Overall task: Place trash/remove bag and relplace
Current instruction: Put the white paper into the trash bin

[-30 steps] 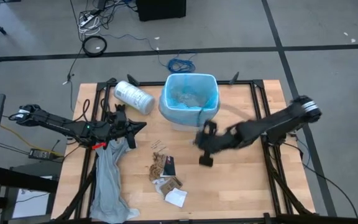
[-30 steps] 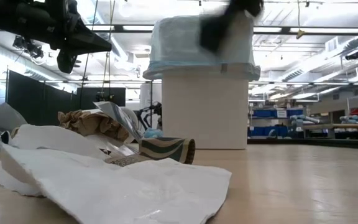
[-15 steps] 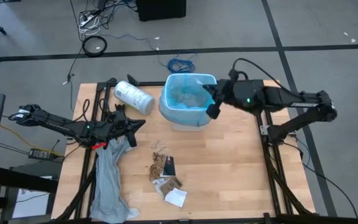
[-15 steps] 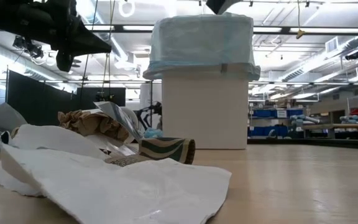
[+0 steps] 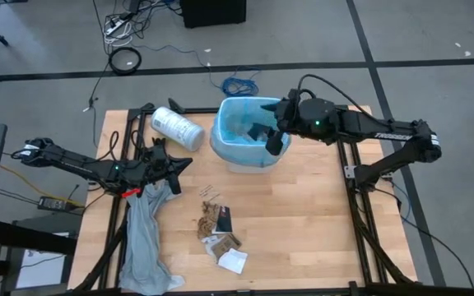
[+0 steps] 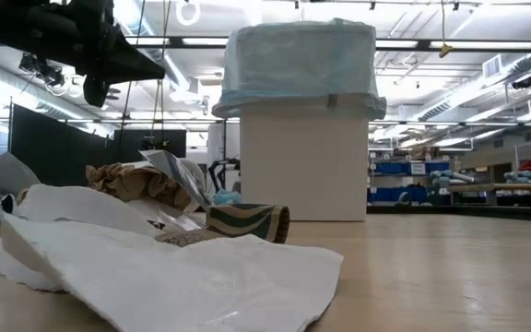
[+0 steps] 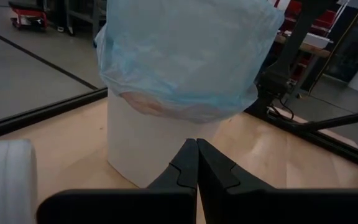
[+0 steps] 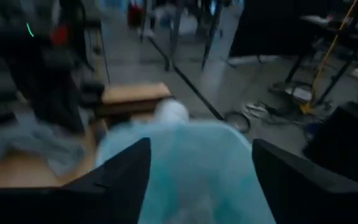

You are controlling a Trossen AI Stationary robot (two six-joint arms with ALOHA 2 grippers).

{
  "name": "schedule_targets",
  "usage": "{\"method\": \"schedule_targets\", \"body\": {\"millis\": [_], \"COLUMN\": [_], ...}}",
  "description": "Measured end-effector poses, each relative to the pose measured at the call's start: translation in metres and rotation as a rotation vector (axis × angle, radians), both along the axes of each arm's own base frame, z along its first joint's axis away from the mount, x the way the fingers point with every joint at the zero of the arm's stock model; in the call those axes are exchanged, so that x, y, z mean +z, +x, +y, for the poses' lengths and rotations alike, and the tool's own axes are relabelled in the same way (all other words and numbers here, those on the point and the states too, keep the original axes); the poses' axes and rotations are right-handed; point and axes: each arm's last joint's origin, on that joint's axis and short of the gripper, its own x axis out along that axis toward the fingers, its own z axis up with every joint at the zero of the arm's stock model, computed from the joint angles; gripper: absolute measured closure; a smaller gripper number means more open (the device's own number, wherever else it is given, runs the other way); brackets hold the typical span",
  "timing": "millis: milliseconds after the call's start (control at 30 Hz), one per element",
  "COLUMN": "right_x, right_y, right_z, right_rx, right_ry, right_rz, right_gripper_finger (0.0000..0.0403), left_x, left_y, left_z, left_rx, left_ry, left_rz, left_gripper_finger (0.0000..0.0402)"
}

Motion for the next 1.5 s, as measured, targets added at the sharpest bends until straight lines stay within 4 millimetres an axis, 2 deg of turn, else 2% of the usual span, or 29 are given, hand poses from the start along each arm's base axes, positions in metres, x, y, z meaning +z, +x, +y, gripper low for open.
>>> {"method": "schedule_targets", "body": {"millis": [100,200,400,567,667,767,1033,1200,1367,1500], "right_x": [0.006,0.001,-0.040,-0.093,-0.117,-0.124,-0.152,-0.181,-0.223,-0.249], "right_y": [0.004,0.012,0.036,0.063,0.084,0.100,0.120,0.135,0.151,0.161], "right_z": [0.013,0.041,0.103,0.132,0.131,0.120,0.099,0.098,0.104,0.107], "right_rx": [0.138,0.320,0.449,0.525,0.575,0.669,0.685,0.664,0.655,0.631], "right_ry": [0.090,0.192,0.230,0.093,0.153,0.245,0.217,0.265,0.306,0.350], "right_rz": [-0.098,-0.098,0.112,0.364,0.396,0.350,0.404,0.441,0.498,0.496], "right_gripper_finger": [0.0117,0.0121,0.0142,0.0142,0.0138,0.0137,0.0142,0.0142,0.0140,0.0136], "left_x": [-0.001,-0.001,-0.002,-0.003,-0.003,-0.003,-0.001,0.002,0.005,0.006], "left_y": [0.000,0.000,0.000,0.000,0.000,-0.001,0.000,-0.002,-0.005,-0.006], "left_z": [0.000,0.000,0.000,0.000,0.000,0.000,-0.002,-0.003,-0.003,-0.003], "left_rx": [0.000,-0.001,-0.001,-0.004,-0.004,-0.004,-0.075,-0.150,-0.167,-0.170], "left_ry": [0.001,0.002,0.004,0.006,0.007,0.007,-0.013,-0.016,0.057,0.077], "left_rz": [0.006,0.009,0.019,0.030,0.035,0.037,0.015,0.001,0.003,0.007], "left_gripper_finger": [0.0394,0.0394,0.0394,0.0394,0.0394,0.0394,0.0394,0.0394,0.0394,0.0394]}}
